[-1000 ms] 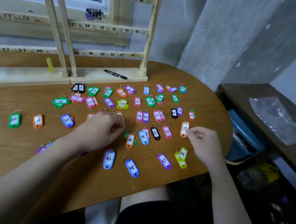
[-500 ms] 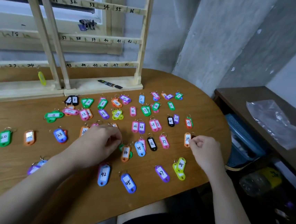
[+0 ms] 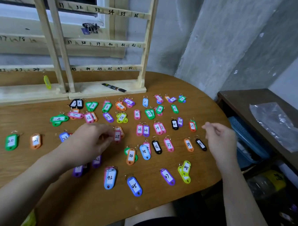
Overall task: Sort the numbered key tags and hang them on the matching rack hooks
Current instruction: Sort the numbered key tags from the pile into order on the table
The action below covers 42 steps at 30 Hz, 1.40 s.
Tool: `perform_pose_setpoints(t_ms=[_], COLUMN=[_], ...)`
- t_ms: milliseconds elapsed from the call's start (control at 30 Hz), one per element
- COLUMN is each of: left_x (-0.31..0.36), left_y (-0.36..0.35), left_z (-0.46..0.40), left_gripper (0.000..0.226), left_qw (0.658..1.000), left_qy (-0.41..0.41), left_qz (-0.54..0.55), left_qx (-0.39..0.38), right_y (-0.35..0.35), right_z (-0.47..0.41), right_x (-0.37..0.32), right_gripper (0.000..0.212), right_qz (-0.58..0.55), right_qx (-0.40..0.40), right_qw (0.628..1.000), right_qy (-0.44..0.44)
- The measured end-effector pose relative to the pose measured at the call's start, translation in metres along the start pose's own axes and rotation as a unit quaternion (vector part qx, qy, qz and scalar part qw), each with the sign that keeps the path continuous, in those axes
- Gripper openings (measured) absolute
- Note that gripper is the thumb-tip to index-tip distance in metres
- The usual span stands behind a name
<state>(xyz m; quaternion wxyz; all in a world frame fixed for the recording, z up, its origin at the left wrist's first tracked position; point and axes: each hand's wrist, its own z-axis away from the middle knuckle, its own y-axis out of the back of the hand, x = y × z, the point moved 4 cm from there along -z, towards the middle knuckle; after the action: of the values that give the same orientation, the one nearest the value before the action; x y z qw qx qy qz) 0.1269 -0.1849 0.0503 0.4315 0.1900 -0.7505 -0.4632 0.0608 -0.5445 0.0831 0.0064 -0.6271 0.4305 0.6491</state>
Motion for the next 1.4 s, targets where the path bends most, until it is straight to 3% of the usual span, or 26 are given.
perform_pose_setpoints(t_ms=[233, 667, 833, 933, 1033, 1233, 1400], left_x=[-0.049, -0.153, -0.203, -0.230, -0.236, -0.244, -0.248], left_y=[0.055, 0.145, 0.160, 0.161, 0.162, 0.160, 0.160], left_z=[0.044, 0.206, 0.269, 0.300, 0.311, 0.311, 0.314], left_gripper=[0.013, 0.019, 0.018, 0.037, 0.034, 0.027, 0.047], left_qw=[0.995, 0.946, 0.893, 0.837, 0.802, 0.798, 0.815], left_qy=[0.074, 0.281, 0.370, 0.433, 0.460, 0.479, 0.469], left_qz=[-0.023, -0.057, -0.056, -0.120, -0.182, -0.176, -0.119], left_qx=[0.055, 0.154, 0.251, 0.312, 0.334, 0.320, 0.318], right_y=[-0.081, -0.302, -0.371, -0.408, -0.445, -0.475, -0.483], right_z=[0.004, 0.122, 0.181, 0.216, 0.251, 0.298, 0.304], right_x=[-0.079, -0.237, -0.269, -0.283, -0.292, -0.303, -0.302], right_gripper=[0.022, 0.019, 0.016, 0.013, 0.011, 0.041, 0.029], right_qz=[-0.104, -0.118, -0.099, -0.062, -0.020, 0.108, 0.084], right_qx=[-0.103, -0.358, -0.452, -0.484, -0.521, -0.459, -0.414], right_qw=[0.989, 0.912, 0.869, 0.846, 0.810, 0.755, 0.741], right_qy=[0.037, 0.163, 0.174, 0.212, 0.269, 0.455, 0.522])
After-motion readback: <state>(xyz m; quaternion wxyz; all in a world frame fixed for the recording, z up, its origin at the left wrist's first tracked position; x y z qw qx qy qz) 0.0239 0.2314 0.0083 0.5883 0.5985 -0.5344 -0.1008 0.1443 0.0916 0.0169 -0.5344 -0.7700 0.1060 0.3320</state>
